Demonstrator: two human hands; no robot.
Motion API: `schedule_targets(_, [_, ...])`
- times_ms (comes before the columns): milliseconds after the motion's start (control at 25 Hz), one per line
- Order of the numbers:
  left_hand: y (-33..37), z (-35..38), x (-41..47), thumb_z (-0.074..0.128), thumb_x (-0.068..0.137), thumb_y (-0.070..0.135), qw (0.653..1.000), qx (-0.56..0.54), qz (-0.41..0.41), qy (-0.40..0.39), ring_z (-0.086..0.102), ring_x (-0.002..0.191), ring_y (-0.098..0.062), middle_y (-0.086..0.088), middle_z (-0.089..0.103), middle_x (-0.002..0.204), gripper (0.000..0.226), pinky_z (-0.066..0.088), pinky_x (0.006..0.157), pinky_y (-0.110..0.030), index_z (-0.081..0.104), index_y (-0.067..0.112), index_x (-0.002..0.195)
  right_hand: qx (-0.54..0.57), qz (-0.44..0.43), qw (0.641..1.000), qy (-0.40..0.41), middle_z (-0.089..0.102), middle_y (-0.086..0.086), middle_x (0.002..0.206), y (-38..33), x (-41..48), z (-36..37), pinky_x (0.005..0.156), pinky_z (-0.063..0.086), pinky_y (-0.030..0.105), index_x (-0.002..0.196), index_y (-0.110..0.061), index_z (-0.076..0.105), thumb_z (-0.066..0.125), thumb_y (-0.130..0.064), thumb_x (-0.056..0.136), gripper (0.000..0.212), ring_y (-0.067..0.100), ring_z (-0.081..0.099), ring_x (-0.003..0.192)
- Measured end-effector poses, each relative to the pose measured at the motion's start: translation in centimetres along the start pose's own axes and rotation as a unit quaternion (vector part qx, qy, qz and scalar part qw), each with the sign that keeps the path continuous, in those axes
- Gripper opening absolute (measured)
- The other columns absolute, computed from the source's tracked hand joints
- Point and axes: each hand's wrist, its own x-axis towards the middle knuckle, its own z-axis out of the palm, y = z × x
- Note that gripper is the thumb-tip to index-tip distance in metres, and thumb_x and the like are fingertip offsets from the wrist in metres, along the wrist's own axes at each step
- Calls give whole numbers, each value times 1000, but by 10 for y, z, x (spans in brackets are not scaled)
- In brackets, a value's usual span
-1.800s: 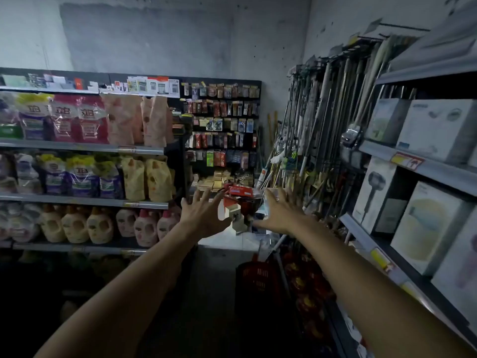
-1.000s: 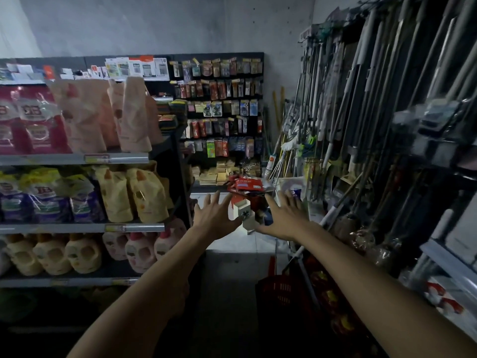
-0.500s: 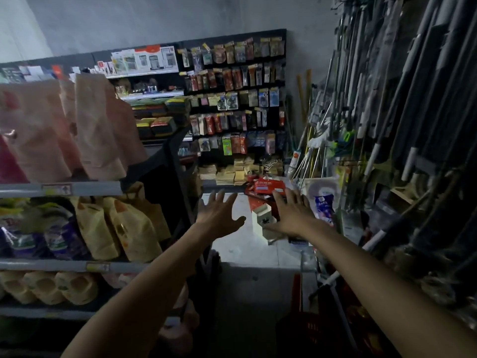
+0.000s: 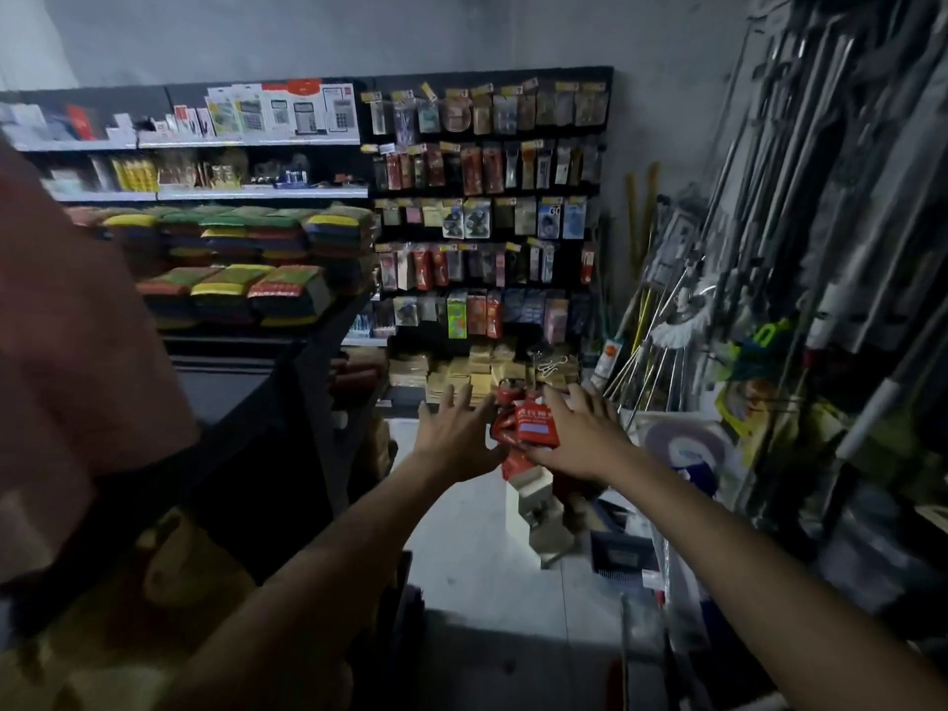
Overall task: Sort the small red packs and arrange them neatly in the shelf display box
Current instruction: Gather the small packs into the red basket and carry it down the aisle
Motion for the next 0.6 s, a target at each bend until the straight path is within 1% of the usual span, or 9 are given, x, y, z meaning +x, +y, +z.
schedule_targets(120, [-25, 9, 71, 56, 86, 74, 999, 22, 15, -18, 13, 156, -40, -12, 15, 170, 93, 22, 118, -71, 15, 34, 160, 3, 11, 1000, -13, -1, 14, 169, 8, 66, -1, 124, 5, 56, 162, -26, 0, 60, -78, 80, 114, 38, -5, 156])
schedule_targets(200, [-43, 17, 123, 56, 85, 75, 1000, 18, 14, -20, 15, 155, -41, -13, 16, 169, 94, 25, 117, -72, 16, 33, 159, 1, 15, 1000, -27, -4, 15, 170, 20, 114, 0, 124, 3, 57, 162, -26, -3, 59, -78, 81, 115, 40, -6, 156])
schedule_targets(280, [-55, 31, 170, 56, 86, 74, 999, 16, 11, -26, 18, 154, -42, -14, 18, 168, 92, 29, 115, -69, 18, 33, 159, -4, 16, 999, -27, -6, 16, 170, 34, 166, 7, 124, 1, 57, 162, -26, -3, 59, -79, 81, 116, 41, -8, 156])
schedule_targets(360, [-65, 47, 213, 55, 88, 71, 999, 11, 4, -30, 21, 154, -39, -13, 20, 167, 88, 34, 113, -62, 22, 31, 159, -10, 16, 999, -33, -7, 15, 170, 46, 215, 15, 125, 0, 58, 163, -25, -4, 61, -77, 80, 117, 42, -10, 155])
schedule_targets(480, [-88, 68, 306, 54, 89, 71, 1000, 29, -4, -3, 24, 153, -36, -11, 26, 166, 84, 29, 118, -59, 29, 30, 158, -14, 3, 999, -50, -15, 16, 169, 70, 308, 27, 125, -4, 59, 163, -25, -8, 63, -71, 84, 115, 42, -16, 154])
schedule_targets(520, [-96, 72, 344, 54, 89, 71, 1000, 30, -8, 0, 25, 153, -37, -12, 26, 167, 85, 27, 119, -61, 29, 30, 159, -14, -7, 999, -47, -15, 16, 169, 81, 341, 28, 124, -4, 58, 163, -25, -7, 63, -71, 84, 115, 42, -17, 154])
schedule_targets(600, [-107, 76, 419, 58, 87, 71, 999, 28, -26, -19, 24, 153, -37, -12, 25, 167, 89, 24, 119, -64, 25, 31, 160, -17, -23, 998, -48, -14, 15, 169, 106, 407, 28, 123, -3, 57, 163, -25, -7, 62, -73, 83, 116, 41, -17, 154])
